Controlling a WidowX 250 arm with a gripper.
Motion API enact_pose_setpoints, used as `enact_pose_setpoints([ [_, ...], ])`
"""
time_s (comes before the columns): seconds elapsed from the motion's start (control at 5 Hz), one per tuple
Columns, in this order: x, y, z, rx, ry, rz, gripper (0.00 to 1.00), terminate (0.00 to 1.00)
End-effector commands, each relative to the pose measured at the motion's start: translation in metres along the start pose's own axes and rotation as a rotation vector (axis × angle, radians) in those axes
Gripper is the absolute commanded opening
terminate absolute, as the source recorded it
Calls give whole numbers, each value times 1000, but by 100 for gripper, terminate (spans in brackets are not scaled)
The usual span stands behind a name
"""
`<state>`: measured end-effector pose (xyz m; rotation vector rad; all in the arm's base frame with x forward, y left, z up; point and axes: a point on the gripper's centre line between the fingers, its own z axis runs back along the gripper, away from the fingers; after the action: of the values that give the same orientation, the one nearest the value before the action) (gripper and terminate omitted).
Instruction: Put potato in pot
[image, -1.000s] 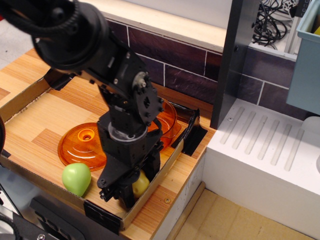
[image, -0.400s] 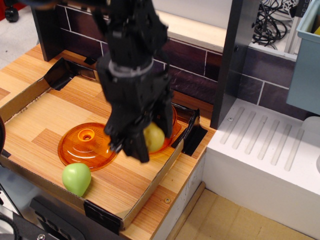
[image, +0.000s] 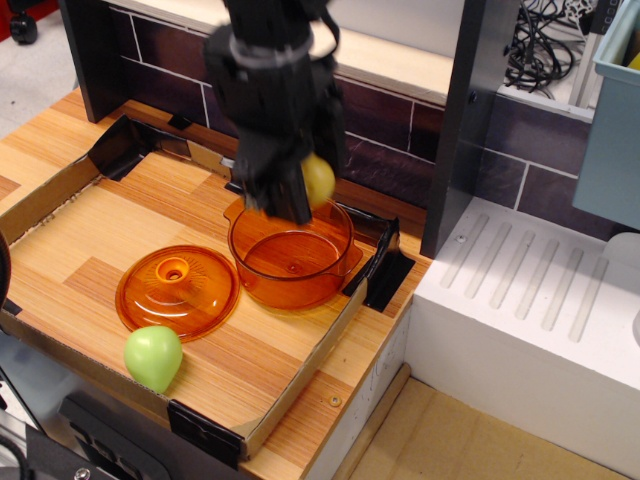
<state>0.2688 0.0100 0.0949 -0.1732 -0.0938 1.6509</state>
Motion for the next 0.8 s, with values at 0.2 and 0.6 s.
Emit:
enact_pose_setpoints([
  [0.2, 31, -17, -3, -21, -64, 18, 100, 0],
  [0.6, 28, -19, 4, -20, -50, 16, 100, 0],
])
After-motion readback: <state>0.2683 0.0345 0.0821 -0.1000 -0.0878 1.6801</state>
